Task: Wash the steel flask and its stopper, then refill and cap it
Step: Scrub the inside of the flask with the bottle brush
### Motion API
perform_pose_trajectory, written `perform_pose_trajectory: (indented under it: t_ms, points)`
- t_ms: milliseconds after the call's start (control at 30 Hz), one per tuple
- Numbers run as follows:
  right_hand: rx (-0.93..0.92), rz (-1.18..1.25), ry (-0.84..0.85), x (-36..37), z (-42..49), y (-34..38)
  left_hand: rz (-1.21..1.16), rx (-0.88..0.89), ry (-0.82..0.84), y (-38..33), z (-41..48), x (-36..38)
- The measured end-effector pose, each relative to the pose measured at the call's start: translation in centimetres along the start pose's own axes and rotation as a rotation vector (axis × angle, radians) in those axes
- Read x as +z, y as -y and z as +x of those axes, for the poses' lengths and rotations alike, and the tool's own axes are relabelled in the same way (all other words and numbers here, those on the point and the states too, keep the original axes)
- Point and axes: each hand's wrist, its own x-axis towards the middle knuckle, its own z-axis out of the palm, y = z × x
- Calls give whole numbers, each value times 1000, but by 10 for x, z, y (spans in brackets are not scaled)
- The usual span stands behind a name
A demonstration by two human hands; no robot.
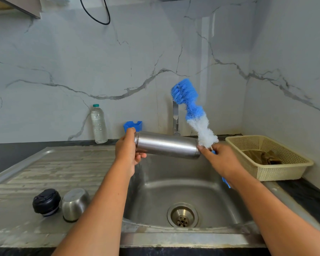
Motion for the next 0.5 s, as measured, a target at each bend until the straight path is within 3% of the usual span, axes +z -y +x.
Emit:
perform_pose_trajectory:
  t_ms: [133,267,500]
  points:
    - [-50,37,83,3,-5,1,-100,4,-67,0,2,-3]
    - [31,180,177,8,-7,3,-223,-19,-136,-3,1,-5]
    - [26,80,317,26,-14,0,-300,20,-146,-6,-1,-4]
